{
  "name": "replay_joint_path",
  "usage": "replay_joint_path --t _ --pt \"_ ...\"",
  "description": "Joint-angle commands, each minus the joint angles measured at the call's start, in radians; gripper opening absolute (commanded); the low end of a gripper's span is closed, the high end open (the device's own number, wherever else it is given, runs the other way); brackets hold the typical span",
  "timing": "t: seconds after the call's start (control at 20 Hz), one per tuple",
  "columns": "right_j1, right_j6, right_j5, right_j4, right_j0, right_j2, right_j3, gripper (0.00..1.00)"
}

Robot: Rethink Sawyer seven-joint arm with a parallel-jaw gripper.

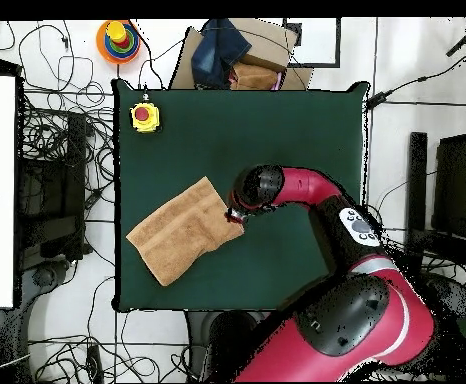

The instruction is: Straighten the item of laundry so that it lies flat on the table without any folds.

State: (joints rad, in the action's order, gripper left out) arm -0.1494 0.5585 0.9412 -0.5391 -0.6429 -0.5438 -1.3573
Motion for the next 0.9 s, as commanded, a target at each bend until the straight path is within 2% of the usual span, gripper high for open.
replay_joint_path --t 0.05,0.3,0.5,0.7,0.9 --pt "-0.01 0.336 -0.096 0.084 0.076 0.022 -0.064 1.0" --pt "0.054 0.257 -0.102 0.12 0.084 0.051 0.001 1.0" --pt "0.103 0.205 -0.059 0.146 0.088 0.061 0.056 1.0" --pt "0.125 0.152 0.156 0.204 0.092 0.082 0.08 1.0" --pt "0.124 0.098 0.382 0.182 0.127 0.133 0.167 1.0"
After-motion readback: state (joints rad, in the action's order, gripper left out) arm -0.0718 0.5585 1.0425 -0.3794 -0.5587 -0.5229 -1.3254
